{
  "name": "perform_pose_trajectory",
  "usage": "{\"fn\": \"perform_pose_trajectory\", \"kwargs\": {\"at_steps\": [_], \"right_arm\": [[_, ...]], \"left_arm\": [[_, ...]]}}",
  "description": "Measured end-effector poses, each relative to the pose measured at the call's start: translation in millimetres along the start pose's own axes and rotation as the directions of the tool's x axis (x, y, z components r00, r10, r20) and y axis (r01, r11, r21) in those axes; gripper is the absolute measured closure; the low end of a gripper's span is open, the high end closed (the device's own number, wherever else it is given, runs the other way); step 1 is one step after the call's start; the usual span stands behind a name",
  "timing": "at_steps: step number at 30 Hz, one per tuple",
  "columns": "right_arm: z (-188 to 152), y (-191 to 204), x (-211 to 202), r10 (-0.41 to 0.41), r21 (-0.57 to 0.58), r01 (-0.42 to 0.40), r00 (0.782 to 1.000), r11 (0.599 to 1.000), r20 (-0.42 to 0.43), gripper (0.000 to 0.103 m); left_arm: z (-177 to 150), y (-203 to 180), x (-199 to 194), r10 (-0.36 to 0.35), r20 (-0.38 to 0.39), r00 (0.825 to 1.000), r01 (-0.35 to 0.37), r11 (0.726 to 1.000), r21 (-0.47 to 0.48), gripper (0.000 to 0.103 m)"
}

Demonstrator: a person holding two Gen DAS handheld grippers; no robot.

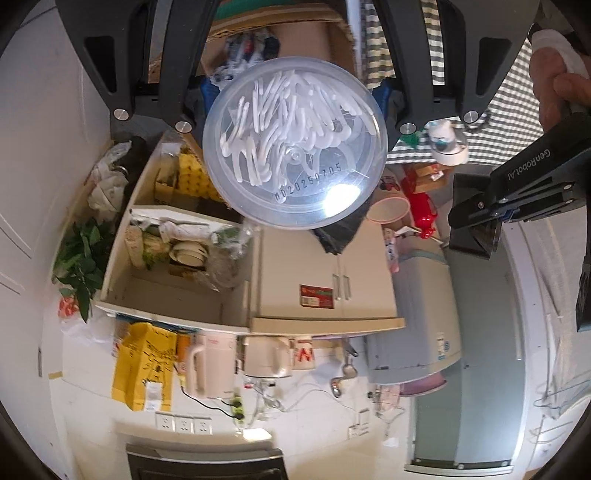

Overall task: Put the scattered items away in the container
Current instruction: 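Carry the clear floss jar with the right tool over the cardboard box, then open the right tool over the box while the left tool opens, dropping the black object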

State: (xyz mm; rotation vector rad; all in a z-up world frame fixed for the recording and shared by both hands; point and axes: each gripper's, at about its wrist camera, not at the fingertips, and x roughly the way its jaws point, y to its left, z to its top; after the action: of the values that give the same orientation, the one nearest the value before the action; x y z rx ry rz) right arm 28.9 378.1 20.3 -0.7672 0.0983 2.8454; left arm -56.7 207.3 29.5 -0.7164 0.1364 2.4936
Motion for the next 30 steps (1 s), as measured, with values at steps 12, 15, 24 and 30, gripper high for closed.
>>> {"fn": "perform_pose_trajectory", "kwargs": {"at_steps": [12,15,24,30], "right_arm": [[-7.8,-50.1,33.2,-0.062,0.037,0.065,0.994,0.997,-0.086,0.042],[-13.4,-57.4,44.1,-0.063,0.039,0.068,0.991,0.997,-0.120,0.042],[-32.0,-74.8,84.8,-0.080,0.035,0.090,0.970,0.995,-0.229,0.042],[-44.9,-80.9,108.5,-0.074,0.021,0.084,0.950,0.996,-0.302,0.042]], "left_arm": [[-0.7,-45.9,59.8,-0.105,-0.095,0.990,0.109,0.993,0.039,0.093],[-3.6,-55.6,74.9,-0.134,-0.129,0.983,0.140,0.989,0.037,0.093],[-15.2,-76.8,121.2,-0.176,-0.228,0.958,0.192,0.980,0.049,0.093],[-27.6,-85.6,147.1,-0.197,-0.303,0.933,0.220,0.975,0.044,0.093]]}}
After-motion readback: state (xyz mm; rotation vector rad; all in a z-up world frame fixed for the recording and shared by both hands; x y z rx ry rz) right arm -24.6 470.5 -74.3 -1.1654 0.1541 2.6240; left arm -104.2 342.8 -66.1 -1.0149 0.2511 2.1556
